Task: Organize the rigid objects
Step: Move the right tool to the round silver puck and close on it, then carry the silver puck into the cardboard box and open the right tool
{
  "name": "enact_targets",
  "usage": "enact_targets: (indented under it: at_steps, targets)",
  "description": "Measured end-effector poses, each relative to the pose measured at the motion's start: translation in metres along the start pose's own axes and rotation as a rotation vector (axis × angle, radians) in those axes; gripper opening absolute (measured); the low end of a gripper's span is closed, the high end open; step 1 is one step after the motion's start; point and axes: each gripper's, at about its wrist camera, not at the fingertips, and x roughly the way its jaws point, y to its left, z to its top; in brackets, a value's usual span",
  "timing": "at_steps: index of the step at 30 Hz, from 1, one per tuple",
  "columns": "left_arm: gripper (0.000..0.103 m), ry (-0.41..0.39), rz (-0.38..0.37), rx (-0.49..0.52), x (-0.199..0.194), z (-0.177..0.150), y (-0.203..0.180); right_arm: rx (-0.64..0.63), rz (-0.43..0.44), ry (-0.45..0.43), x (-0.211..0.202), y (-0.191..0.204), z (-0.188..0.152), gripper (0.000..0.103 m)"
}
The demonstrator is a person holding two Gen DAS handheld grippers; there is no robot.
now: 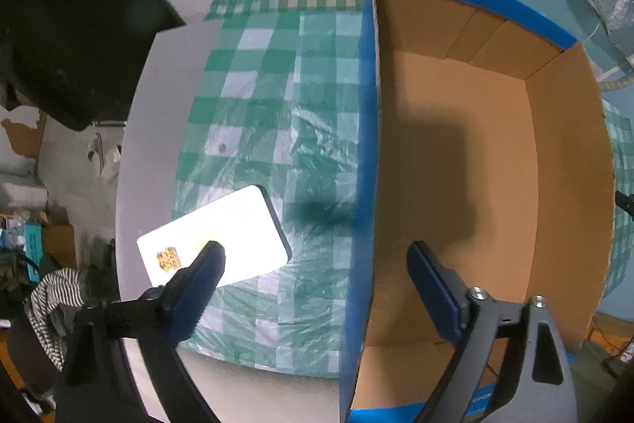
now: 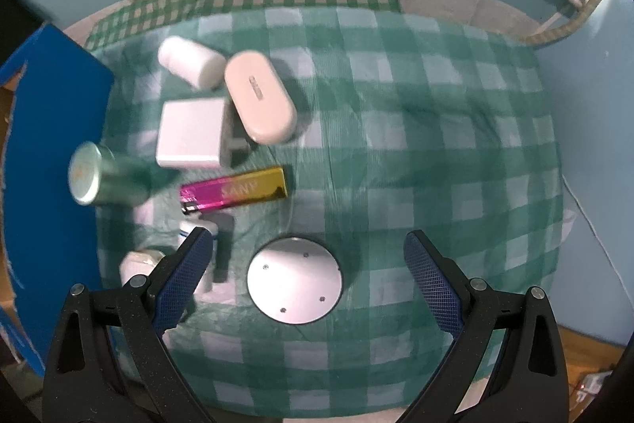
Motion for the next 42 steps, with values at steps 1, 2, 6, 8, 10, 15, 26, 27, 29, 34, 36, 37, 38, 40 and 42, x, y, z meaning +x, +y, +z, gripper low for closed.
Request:
enact_targets:
  at_steps: [1, 2, 6, 8, 10, 15, 26, 27, 29, 34, 36, 37, 38, 40, 42]
  targets:
    - [0.087, 0.000, -0.009, 0.000, 0.001, -0.001, 0.000, 0.001, 0.000, 0.002, 0.001, -0.001, -0.001, 0.098]
    - [0.087, 0.000, -0.019, -0.002, 0.004, -0.001, 0.000, 0.002, 0.002, 0.003, 0.003, -0.001, -0.002, 0.098]
    - [0.072, 0.019, -0.025, 0.002, 0.012, -0.004, 0.000, 0.009, 0.009, 0.015, 0.008, -0.005, -0.005, 0.098]
    - [0.067, 0.025, -0.031, 0.010, 0.013, -0.006, -0.001, 0.009, 0.011, 0.021, 0.010, -0.006, -0.008, 0.098]
    - [0.061, 0.025, -0.031, 0.014, 0.014, -0.007, 0.000, 0.009, 0.009, 0.030, 0.012, -0.007, -0.010, 0.097]
    - [0.039, 0.033, -0.043, 0.022, 0.017, -0.009, -0.001, 0.012, 0.003, 0.050, 0.019, -0.007, -0.013, 0.094]
    - [0.022, 0.021, -0.073, 0.063, 0.013, -0.019, -0.009, -0.022, 0.017, 0.096, 0.039, -0.002, -0.019, 0.078]
    - [0.021, 0.019, -0.076, 0.066, 0.013, -0.019, -0.008, -0.030, 0.013, 0.103, 0.041, -0.001, -0.020, 0.077]
    - [0.021, 0.019, -0.073, 0.071, 0.013, -0.021, -0.008, -0.049, -0.003, 0.095, 0.042, 0.002, -0.019, 0.075]
    - [0.021, 0.009, -0.064, 0.069, 0.012, -0.020, -0.007, -0.078, -0.010, 0.070, 0.038, 0.015, -0.022, 0.062]
    - [0.021, 0.010, -0.068, 0.064, 0.013, -0.019, -0.006, -0.078, -0.006, 0.067, 0.037, 0.017, -0.020, 0.061]
    - [0.021, 0.013, -0.071, 0.061, 0.013, -0.019, -0.005, -0.079, -0.005, 0.068, 0.038, 0.017, -0.020, 0.061]
    - [0.021, 0.014, -0.077, 0.058, 0.013, -0.019, -0.004, -0.081, -0.003, 0.073, 0.037, 0.018, -0.019, 0.061]
    - [0.021, 0.014, -0.078, 0.060, 0.013, -0.018, -0.004, -0.084, 0.002, 0.074, 0.032, 0.015, -0.022, 0.061]
    - [0.021, 0.017, -0.080, 0.065, 0.013, -0.019, -0.003, -0.090, 0.002, 0.072, 0.027, 0.018, -0.021, 0.061]
